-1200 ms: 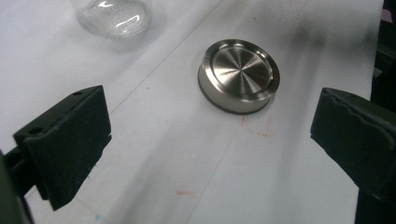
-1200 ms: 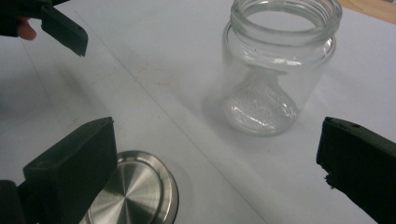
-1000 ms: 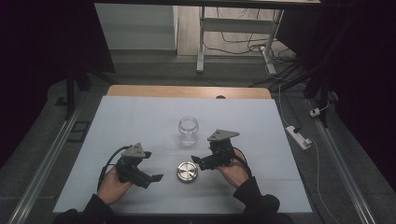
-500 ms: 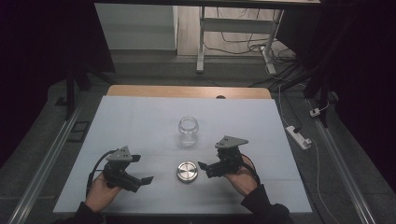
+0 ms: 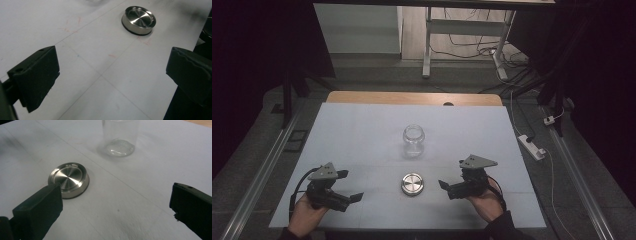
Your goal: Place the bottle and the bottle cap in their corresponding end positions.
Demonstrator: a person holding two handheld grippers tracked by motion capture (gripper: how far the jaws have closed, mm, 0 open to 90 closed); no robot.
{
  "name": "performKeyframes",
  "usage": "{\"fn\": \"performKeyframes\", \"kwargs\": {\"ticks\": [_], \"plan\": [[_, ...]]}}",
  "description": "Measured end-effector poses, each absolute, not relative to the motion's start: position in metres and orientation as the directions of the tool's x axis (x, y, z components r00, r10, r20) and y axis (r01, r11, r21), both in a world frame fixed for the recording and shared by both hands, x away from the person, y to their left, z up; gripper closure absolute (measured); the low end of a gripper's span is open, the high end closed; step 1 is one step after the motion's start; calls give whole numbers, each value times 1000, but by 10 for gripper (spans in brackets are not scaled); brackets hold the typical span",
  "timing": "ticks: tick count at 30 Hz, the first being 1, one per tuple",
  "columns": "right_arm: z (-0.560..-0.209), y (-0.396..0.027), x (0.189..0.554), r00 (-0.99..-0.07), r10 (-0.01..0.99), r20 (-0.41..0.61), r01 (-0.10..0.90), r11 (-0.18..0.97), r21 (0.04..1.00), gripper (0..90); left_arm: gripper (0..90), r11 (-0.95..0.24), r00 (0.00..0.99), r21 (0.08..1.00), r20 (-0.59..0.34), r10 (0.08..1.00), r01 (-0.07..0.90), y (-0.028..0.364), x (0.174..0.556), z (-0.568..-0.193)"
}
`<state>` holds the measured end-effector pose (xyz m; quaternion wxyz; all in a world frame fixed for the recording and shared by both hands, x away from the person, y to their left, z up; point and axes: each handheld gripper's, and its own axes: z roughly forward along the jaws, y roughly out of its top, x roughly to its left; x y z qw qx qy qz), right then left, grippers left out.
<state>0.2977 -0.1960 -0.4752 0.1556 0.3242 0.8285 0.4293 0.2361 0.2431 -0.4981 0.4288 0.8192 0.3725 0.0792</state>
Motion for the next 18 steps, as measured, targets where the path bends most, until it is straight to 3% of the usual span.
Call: {"fn": "performKeyframes", "kwargs": {"ticks": [18], "plan": [[-481, -257, 268, -629, 777, 15, 455, 352, 818, 0, 0, -273, 622, 767, -201, 757, 580, 281, 209, -506]]}}
